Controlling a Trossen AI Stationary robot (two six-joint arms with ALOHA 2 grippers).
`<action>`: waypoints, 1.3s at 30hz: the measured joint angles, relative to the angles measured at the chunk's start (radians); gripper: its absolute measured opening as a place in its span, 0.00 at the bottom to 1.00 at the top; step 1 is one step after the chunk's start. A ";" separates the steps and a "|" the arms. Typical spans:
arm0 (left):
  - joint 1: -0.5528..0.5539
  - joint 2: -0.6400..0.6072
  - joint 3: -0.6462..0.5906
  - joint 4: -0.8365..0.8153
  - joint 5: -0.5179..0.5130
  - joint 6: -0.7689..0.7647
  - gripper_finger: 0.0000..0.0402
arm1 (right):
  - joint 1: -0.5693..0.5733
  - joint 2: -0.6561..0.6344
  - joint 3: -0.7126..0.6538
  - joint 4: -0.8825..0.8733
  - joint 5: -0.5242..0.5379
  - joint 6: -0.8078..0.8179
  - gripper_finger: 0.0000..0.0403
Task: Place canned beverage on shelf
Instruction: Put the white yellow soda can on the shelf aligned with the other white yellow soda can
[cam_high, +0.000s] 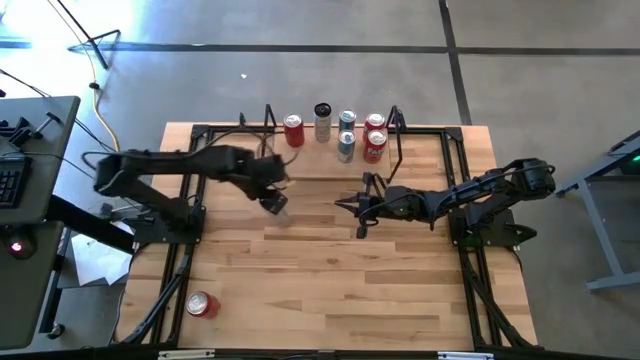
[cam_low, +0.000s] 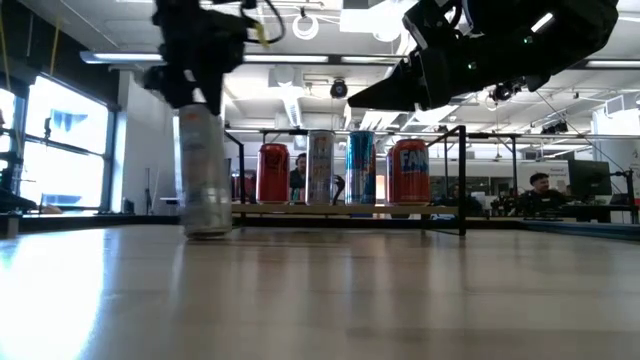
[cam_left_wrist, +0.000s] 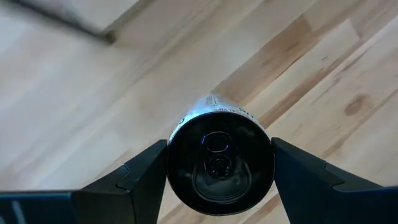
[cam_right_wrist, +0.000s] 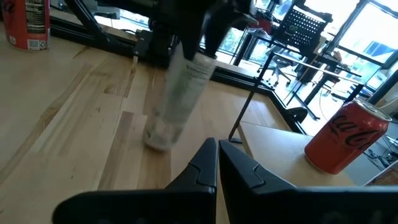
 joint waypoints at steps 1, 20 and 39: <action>0.003 0.028 0.030 0.000 -0.004 0.020 0.59 | 0.000 0.000 0.000 0.000 0.000 0.000 0.00; 0.036 0.244 0.207 0.007 0.012 0.139 0.71 | 0.000 0.000 0.000 -0.007 0.000 -0.004 0.00; 0.024 0.195 0.221 -0.008 0.008 0.249 0.74 | 0.000 0.000 0.000 -0.007 0.000 -0.004 0.00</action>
